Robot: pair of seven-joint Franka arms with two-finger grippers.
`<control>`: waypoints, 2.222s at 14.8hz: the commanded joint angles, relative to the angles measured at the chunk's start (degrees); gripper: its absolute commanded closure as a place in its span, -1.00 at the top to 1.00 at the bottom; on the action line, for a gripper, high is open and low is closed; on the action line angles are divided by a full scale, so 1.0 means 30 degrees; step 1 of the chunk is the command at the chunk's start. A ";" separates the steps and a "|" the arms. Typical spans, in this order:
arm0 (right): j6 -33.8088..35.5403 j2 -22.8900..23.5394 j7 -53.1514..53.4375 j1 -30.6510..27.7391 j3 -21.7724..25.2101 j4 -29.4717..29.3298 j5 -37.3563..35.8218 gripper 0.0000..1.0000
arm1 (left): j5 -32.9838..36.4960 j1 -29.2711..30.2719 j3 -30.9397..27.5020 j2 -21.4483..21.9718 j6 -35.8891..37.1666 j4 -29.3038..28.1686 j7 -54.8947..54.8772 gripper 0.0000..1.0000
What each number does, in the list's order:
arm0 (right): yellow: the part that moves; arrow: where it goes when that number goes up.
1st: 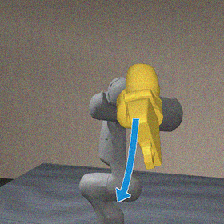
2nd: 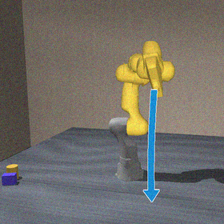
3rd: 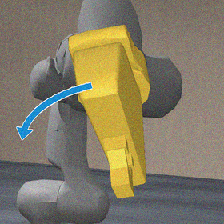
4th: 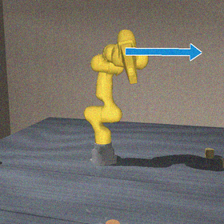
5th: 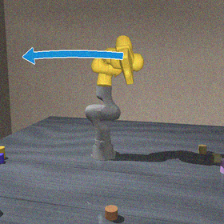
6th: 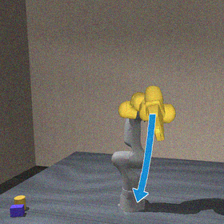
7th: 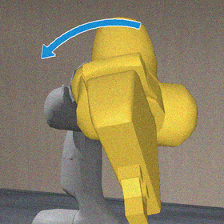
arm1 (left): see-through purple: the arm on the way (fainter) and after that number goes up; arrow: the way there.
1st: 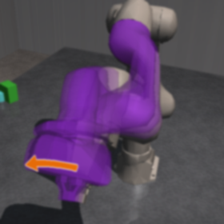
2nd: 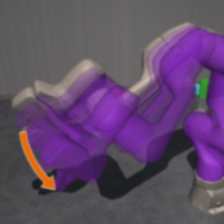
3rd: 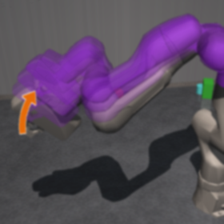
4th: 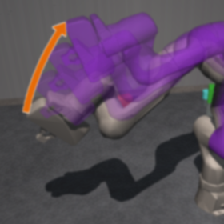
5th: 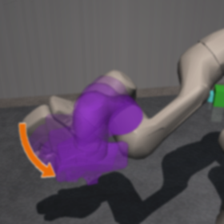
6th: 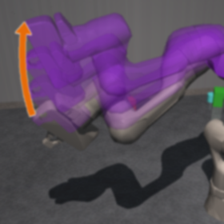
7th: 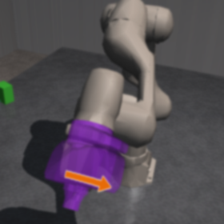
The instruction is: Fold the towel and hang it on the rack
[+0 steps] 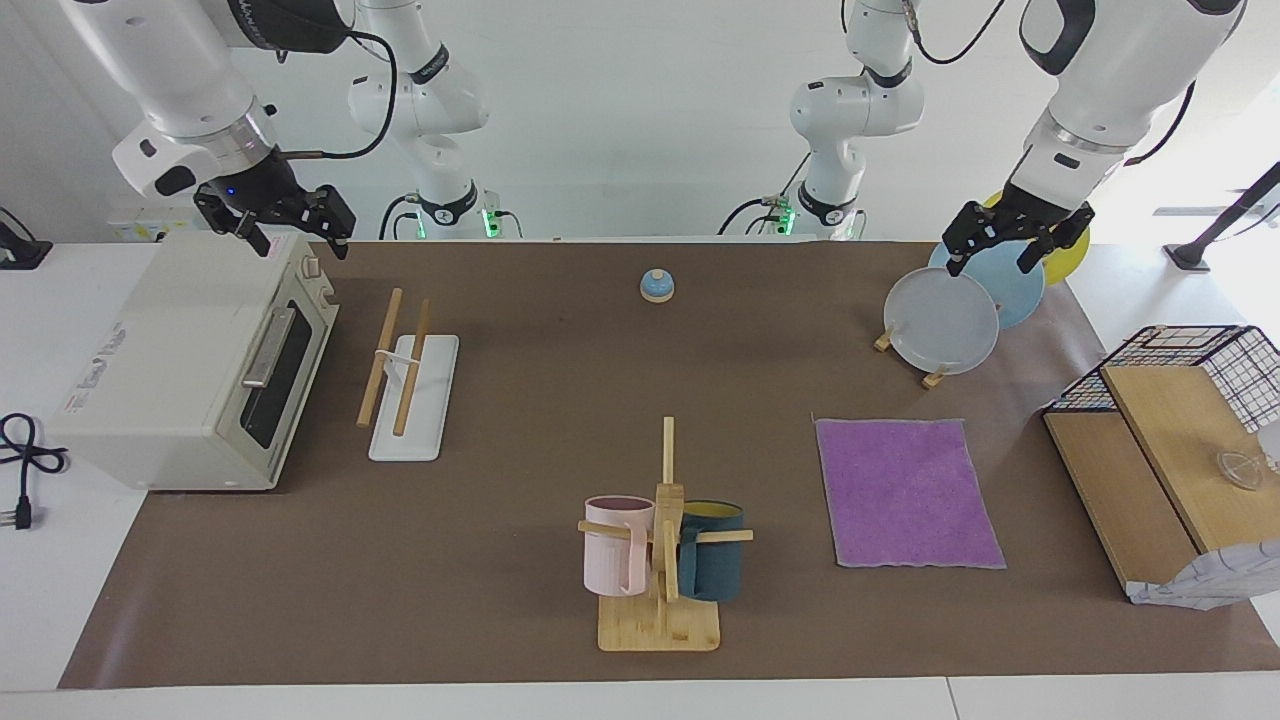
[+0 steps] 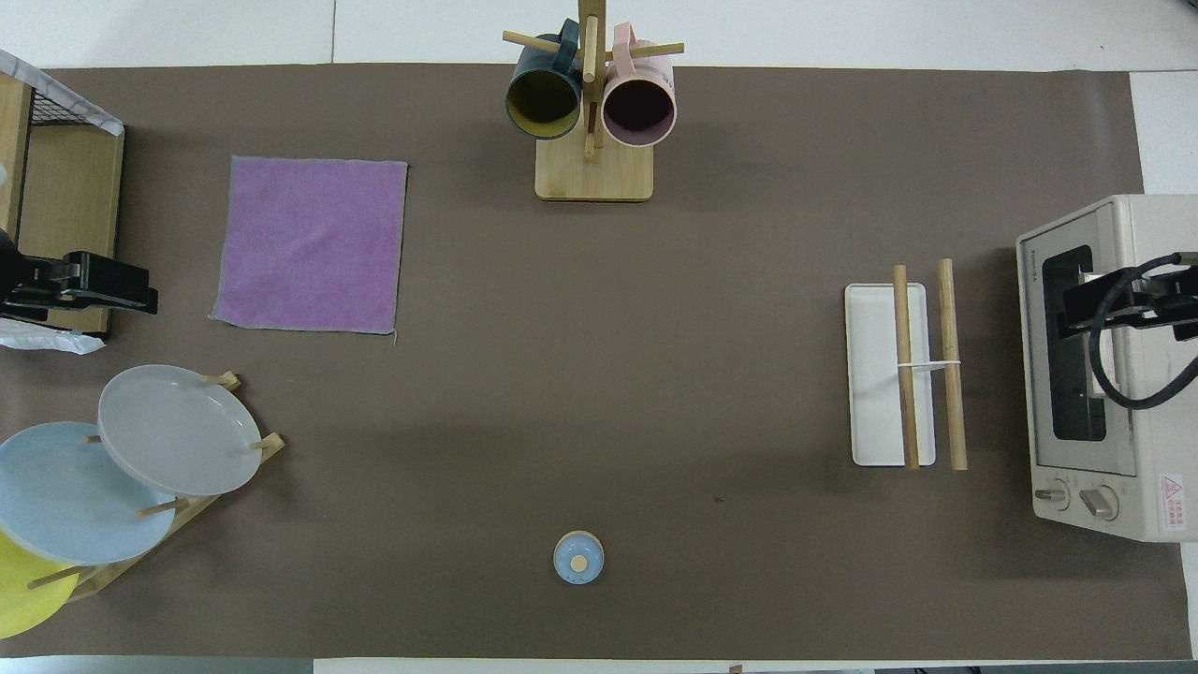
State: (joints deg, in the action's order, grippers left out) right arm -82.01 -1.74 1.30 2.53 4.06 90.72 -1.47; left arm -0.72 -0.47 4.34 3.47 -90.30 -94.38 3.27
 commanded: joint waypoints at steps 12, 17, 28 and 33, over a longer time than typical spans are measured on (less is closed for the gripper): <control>0.0119 -0.0239 -0.0345 -0.0288 -0.0122 0.0199 0.0081 1.00 | -0.0053 -0.0049 -0.0010 0.0748 0.0510 -0.0941 0.0490 1.00; 0.0119 -0.0239 -0.0345 -0.0288 -0.0151 0.0199 0.0081 1.00 | -0.0580 0.0214 -0.0185 0.1160 -0.2645 -0.4365 0.1284 1.00; 0.0119 -0.0239 -0.0345 -0.0288 -0.0122 0.0199 0.0081 1.00 | -0.0987 0.2468 -0.0156 -0.3906 -1.3870 -0.9381 0.1254 1.00; 0.0119 -0.0239 -0.0345 -0.0288 -0.0151 0.0199 0.0081 1.00 | -0.3539 0.3114 -0.0156 -0.5372 -1.5951 -0.9323 0.1372 1.00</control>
State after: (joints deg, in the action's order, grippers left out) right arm -82.01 -1.74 1.30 2.53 4.06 90.72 -1.47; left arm -10.19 7.73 3.52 -11.20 -135.20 -122.04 6.72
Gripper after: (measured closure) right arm 0.000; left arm 0.000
